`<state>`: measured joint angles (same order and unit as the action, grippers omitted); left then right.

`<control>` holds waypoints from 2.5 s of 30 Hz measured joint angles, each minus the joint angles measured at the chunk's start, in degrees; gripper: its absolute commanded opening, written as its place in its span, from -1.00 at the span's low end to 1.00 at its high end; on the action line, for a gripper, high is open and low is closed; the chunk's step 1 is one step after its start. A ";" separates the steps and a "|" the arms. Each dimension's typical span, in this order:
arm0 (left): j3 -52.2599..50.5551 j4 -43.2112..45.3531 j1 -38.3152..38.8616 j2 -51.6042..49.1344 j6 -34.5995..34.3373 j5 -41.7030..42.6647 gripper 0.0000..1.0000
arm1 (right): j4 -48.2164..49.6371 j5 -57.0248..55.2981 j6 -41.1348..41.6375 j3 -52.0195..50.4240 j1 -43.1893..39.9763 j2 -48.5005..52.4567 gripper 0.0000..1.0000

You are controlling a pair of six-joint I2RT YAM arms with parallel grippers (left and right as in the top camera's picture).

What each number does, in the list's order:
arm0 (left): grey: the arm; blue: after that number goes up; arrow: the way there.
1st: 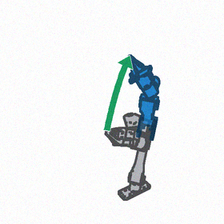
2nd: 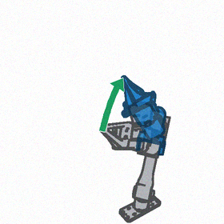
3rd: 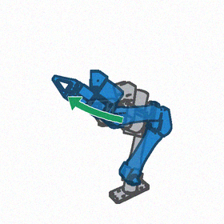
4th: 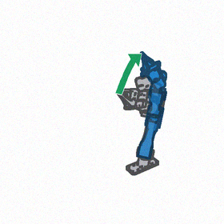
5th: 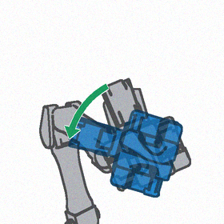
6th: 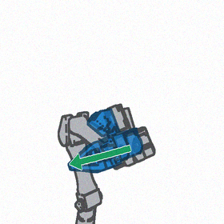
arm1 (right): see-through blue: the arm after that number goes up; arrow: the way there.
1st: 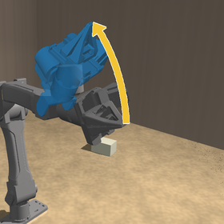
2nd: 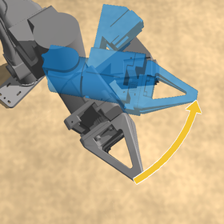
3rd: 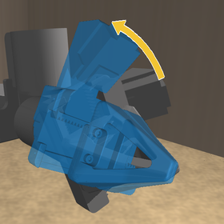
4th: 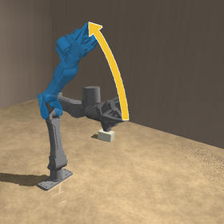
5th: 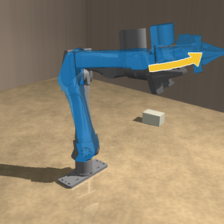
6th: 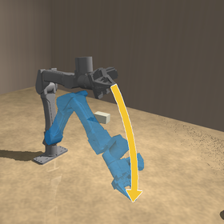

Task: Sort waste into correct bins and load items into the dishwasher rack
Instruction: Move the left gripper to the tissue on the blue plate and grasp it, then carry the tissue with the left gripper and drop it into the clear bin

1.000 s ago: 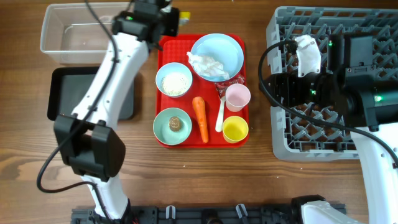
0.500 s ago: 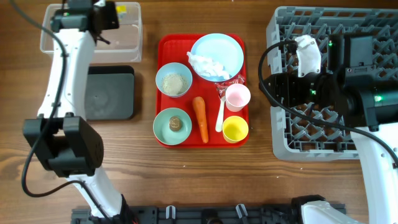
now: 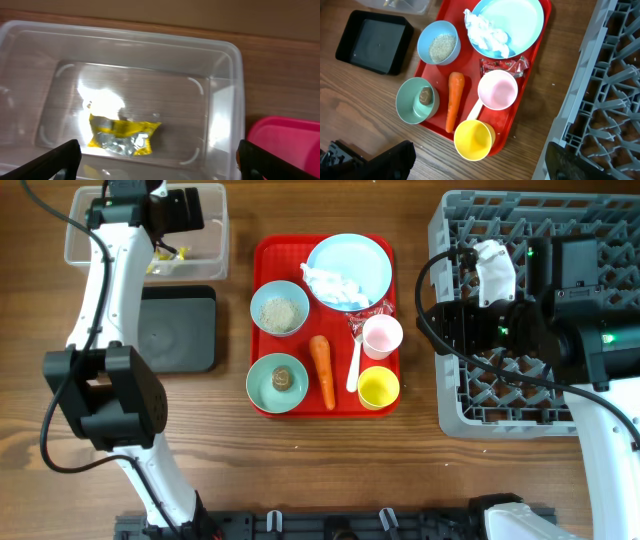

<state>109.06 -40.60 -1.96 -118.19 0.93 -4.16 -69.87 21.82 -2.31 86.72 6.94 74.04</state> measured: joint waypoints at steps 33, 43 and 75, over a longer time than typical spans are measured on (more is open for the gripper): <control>0.09 0.59 29.57 -12.57 4.94 7.54 0.59 | 0.31 0.00 0.00 0.00 0.00 0.00 0.72; 0.09 0.35 29.38 -15.15 5.16 7.52 -0.16 | 0.20 0.00 0.00 0.00 0.00 0.00 0.72; 5.31 -2.73 16.02 4.70 3.96 7.50 -0.92 | 0.20 0.00 0.00 0.00 0.00 0.00 0.71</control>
<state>114.37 -43.33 14.06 -113.49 4.89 3.33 -69.67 21.82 -2.31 86.72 6.94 74.04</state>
